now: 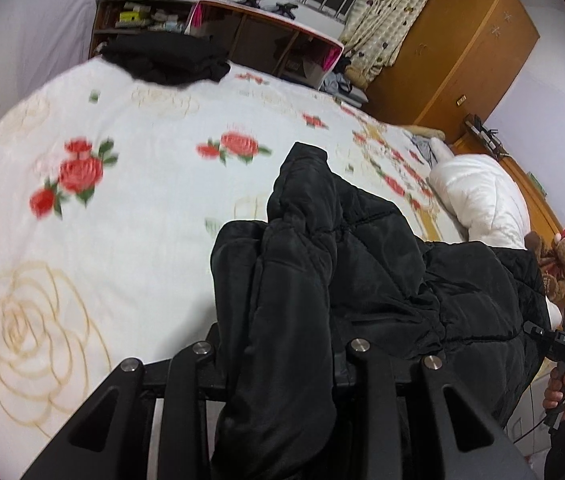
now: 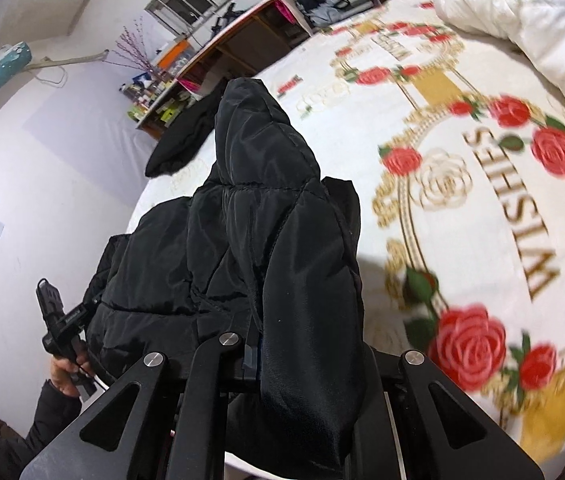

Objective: Fold large clothes

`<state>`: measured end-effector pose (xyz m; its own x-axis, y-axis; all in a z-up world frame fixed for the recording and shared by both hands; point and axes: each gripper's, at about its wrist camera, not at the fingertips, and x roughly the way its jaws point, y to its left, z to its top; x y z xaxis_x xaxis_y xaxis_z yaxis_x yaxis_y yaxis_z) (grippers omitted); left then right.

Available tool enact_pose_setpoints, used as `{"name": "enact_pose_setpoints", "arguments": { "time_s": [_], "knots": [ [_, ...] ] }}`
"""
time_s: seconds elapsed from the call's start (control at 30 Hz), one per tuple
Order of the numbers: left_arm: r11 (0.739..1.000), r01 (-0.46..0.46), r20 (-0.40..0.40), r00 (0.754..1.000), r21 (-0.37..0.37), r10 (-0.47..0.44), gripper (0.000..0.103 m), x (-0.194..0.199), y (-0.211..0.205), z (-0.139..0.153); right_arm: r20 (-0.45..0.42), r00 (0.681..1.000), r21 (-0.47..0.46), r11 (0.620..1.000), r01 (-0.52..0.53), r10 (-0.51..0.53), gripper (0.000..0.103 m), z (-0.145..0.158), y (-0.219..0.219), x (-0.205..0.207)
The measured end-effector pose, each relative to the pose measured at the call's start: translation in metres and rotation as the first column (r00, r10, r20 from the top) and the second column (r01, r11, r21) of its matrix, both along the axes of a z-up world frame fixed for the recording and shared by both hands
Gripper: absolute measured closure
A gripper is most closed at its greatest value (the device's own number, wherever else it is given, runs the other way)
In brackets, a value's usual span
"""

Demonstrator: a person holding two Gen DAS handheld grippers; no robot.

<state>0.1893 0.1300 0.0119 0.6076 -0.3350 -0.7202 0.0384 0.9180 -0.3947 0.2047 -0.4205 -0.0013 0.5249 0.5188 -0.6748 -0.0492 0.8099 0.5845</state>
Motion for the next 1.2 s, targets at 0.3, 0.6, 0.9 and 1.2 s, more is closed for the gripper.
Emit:
{"name": "enact_pose_setpoints", "arguments": {
  "time_s": [0.3, 0.6, 0.9, 1.2],
  "knots": [
    [0.997, -0.070, -0.074, 0.995, -0.012, 0.069, 0.061, -0.018, 0.010, -0.086, -0.118, 0.993, 0.057, 0.998, 0.011, -0.004, 0.085, -0.074, 0.003, 0.010],
    [0.989, -0.128, 0.005, 0.992, 0.078, 0.128, 0.043, -0.045, 0.025, -0.057, -0.086, 0.995, -0.082, 0.996, 0.038, -0.045, 0.050, -0.076, 0.015, 0.013],
    [0.994, -0.036, 0.186, 0.982, 0.105, 0.016, 0.039, -0.056, -0.033, 0.014, 0.142, 0.990, -0.390, 0.919, 0.065, -0.010, 0.042, -0.025, 0.049, -0.024],
    [0.984, 0.130, 0.118, 0.982, 0.124, -0.145, 0.039, -0.019, -0.128, -0.019, 0.121, 0.972, -0.151, 0.964, 0.220, -0.203, 0.026, -0.023, -0.017, -0.019]
  ]
}}
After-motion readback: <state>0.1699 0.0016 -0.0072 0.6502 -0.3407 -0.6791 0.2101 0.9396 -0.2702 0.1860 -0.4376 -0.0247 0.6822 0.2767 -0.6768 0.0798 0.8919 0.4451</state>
